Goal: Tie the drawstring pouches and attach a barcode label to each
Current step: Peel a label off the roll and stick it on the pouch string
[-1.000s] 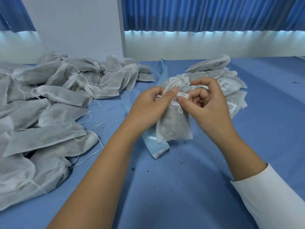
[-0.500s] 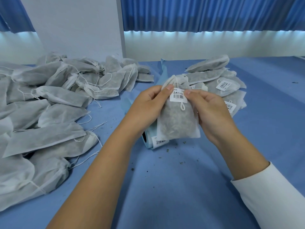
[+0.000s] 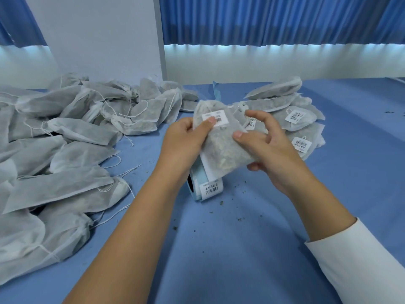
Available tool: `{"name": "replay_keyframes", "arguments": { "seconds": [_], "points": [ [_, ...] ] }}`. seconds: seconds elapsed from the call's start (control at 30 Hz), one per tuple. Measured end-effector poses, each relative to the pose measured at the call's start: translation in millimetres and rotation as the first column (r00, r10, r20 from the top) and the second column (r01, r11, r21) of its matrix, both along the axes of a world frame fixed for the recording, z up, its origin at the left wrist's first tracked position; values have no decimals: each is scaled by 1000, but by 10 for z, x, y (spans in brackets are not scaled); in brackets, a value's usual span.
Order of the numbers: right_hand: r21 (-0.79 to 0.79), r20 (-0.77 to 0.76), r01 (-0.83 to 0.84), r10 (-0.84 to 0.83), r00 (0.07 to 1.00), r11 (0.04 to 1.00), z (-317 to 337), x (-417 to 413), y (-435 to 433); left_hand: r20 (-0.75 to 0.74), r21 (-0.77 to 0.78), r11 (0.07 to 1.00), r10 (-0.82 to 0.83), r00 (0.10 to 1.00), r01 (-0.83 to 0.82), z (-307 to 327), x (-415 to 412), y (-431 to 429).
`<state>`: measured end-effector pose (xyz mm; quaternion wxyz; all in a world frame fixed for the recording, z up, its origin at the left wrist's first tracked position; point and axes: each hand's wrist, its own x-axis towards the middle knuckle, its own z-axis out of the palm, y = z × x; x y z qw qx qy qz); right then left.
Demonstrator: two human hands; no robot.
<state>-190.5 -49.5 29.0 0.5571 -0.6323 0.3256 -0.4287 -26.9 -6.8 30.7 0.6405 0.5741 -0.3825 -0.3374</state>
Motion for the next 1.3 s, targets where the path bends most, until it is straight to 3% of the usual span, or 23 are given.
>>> {"name": "replay_keyframes", "arguments": {
  "seconds": [0.17, 0.3, 0.37, 0.43, 0.5, 0.53, 0.63, 0.87, 1.0, 1.13, 1.3],
  "points": [
    [-137, 1, -119, 120, 993, 984, -41, 3, 3, -19, 30, 997, 74, 997, -74, -23, 38, -7],
    [-69, -61, -176, 172, 983, 982, -41, -59, -80, -210, 43, 999, 32, 977, -24, 21, 97, -5],
    [-62, -75, -115, 110, 991, 991, -49, -62, -118, -316, 42, 998, 51, 947, -40, 56, 146, -1],
    [-65, 165, 33, -22, 986, 997, -15, -66, -174, -366, 52, 997, 70, 928, -55, 68, 168, 5],
    [-28, 448, 8, 6, 894, 1000, 32, -116, -214, -366, 54, 997, 72, 928, -56, 66, 166, 8],
    [-4, 519, -41, 37, 854, 999, 50, -143, -221, -360, 51, 997, 76, 930, -61, 65, 160, 10],
    [66, 457, -84, 44, 888, 994, 29, -117, -192, -321, 27, 996, 93, 943, -89, 56, 132, 5],
    [81, 165, -61, 47, 985, 995, -96, 20, -118, -174, -47, 979, 189, 967, -200, 49, 154, -1],
    [47, 75, -55, 51, 996, 997, -160, 66, -115, 125, -58, 952, 306, 944, -301, -33, 341, -5],
    [34, 7, -53, 52, 999, 998, -202, 95, -112, 608, 110, 905, 265, 749, -410, -213, 686, -4],
    [-12, -113, -9, 8, 994, 1000, -289, 184, -121, 688, 379, 828, 46, 724, -413, -393, 954, -57]
  ]
}}
